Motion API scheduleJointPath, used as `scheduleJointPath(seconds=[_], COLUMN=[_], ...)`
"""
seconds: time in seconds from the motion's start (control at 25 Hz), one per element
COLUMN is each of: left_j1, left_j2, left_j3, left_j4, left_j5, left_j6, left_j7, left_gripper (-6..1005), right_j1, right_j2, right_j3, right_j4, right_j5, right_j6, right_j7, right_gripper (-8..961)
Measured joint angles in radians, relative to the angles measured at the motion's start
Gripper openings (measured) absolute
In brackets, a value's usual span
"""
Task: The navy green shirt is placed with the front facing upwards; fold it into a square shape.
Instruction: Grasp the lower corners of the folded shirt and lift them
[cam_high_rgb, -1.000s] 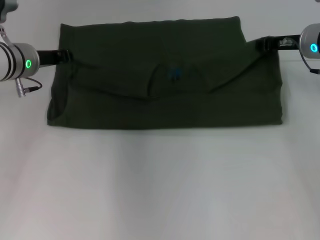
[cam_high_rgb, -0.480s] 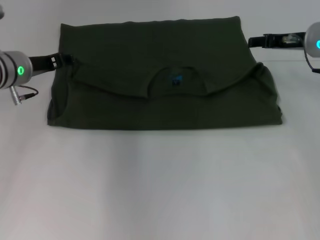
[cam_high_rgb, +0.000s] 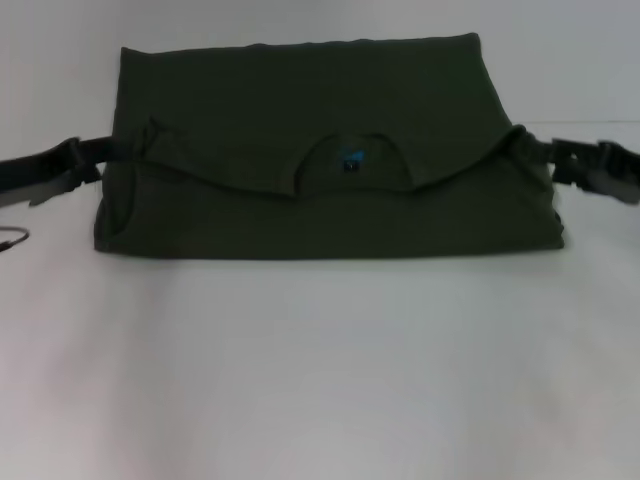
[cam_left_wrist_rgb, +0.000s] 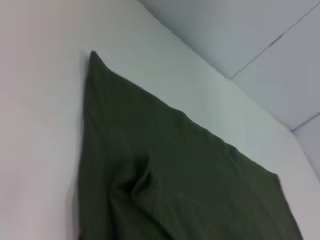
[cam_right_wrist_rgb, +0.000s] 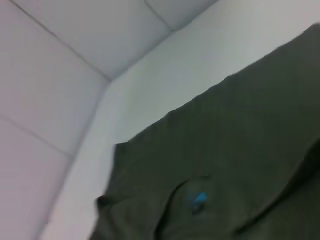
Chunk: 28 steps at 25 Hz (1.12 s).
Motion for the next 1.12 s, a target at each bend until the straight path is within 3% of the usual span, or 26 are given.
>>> scheduleJointPath(seconds=[0.16,0.28,0.4,0.56,0.76,1.12], left_j1=[0.031,0.045,0.047,0.028,0.003,-0.011], left_j2=[-0.002,-0.016,-0.034,-0.040,-0.038,-0.035], left_j3=[-0.063,-0.078,-0.077,-0.060,-0.032,-0.003], left_j4=[-0.024,-0.055,-0.084,-0.125,-0.167,-0.214], left_j5=[-0.010,-0.015,-0.023,-0.017,-0.014,-0.006], left_j6=[0.067,0.062,0.014,-0.080,-0.180,-0.236], left_j7=[0.088,0.214,0.348,0.462,0.488,0.495], left_gripper=[588,582,577,569,560,543], right_j1=[-0.085,-0.118,-0.128,-0.125,-0.125,-0.124], right_j2=[0.012,0.020,0.020,0.016,0.020,0.019], right_j3=[0.034,0.061,0.081,0.083,0.083,0.095], right_j4=[0.002,0.004,0.013,0.017,0.017,0.041], right_j5=[0.078,0.105,0.111,0.110,0.111,0.112], right_j6=[-0.130,-0.194,-0.213,-0.216,-0.219,-0.221], right_j7=[-0.074,-0.113,-0.124,-0.125,-0.126,-0.126], right_gripper=[735,735,735,735,735,734])
